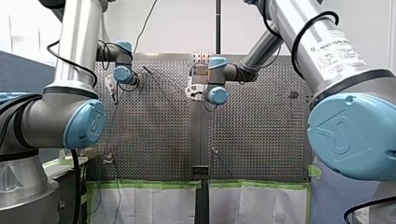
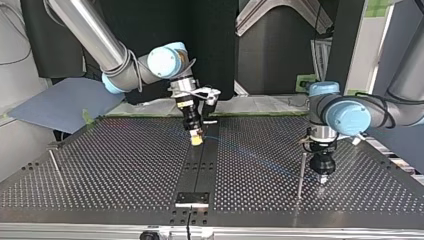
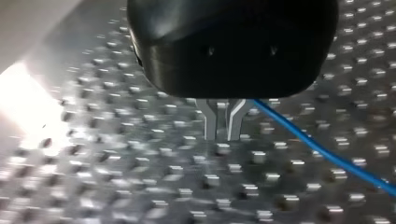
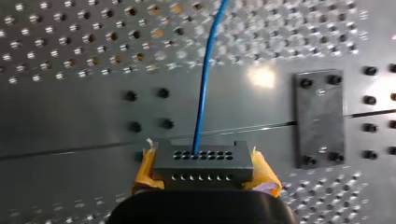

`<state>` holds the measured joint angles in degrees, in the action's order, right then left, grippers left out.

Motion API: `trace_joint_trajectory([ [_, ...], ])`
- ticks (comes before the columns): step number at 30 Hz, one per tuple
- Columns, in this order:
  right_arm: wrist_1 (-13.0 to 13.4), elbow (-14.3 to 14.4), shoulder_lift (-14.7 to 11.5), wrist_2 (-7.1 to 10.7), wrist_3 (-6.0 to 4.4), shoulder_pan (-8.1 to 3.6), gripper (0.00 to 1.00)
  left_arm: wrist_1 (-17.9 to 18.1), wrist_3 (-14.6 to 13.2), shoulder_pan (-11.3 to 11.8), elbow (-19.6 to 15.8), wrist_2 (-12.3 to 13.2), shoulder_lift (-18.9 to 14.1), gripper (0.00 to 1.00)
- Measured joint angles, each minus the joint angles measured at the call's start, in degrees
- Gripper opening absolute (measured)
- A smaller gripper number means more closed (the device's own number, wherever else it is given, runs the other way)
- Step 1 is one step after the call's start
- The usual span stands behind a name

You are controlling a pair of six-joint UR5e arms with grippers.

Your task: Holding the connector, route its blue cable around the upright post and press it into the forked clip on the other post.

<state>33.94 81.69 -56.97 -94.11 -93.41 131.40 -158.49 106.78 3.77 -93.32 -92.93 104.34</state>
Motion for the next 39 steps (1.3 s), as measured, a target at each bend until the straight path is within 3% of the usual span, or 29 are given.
trace_joint_trajectory([
  [2,-0.17,0.0,0.54,-0.21,-0.1,-0.02,0.0,-0.35,-0.16,-0.32,-0.02,0.02,0.72,0.5],
  [12,-1.97,0.05,3.66,-2.25,0.04,0.06,0.0,-1.65,-0.17,-1.46,-0.1,-0.79,1.49,0.53],
  [15,-2.07,0.24,5.12,-3.25,0.14,0.31,0.0,-1.7,0.0,-1.58,-0.17,-0.75,1.49,0.62],
  [17,-1.52,0.7,6.27,-3.87,0.17,0.53,0.0,-1.74,0.05,-1.61,-0.17,-0.8,1.5,0.78],
  [18,-1.15,0.96,6.79,-4.04,0.16,0.62,0.0,-1.77,0.08,-1.64,-0.17,-0.85,1.5,0.78],
  [20,-0.15,1.68,7.97,-4.26,0.11,0.85,0.0,-1.81,0.15,-1.66,-0.17,-1.07,1.51,1.0],
  [32,3.9,4.55,12.93,-4.92,0.25,2.41,0.0,-2.37,0.46,-1.9,-0.2,-1.84,1.51,1.0],
  [39,7.12,7.2,16.72,-5.22,0.07,2.65,0.0,-2.44,0.46,-2.0,-0.18,-1.89,1.51,1.0],
])
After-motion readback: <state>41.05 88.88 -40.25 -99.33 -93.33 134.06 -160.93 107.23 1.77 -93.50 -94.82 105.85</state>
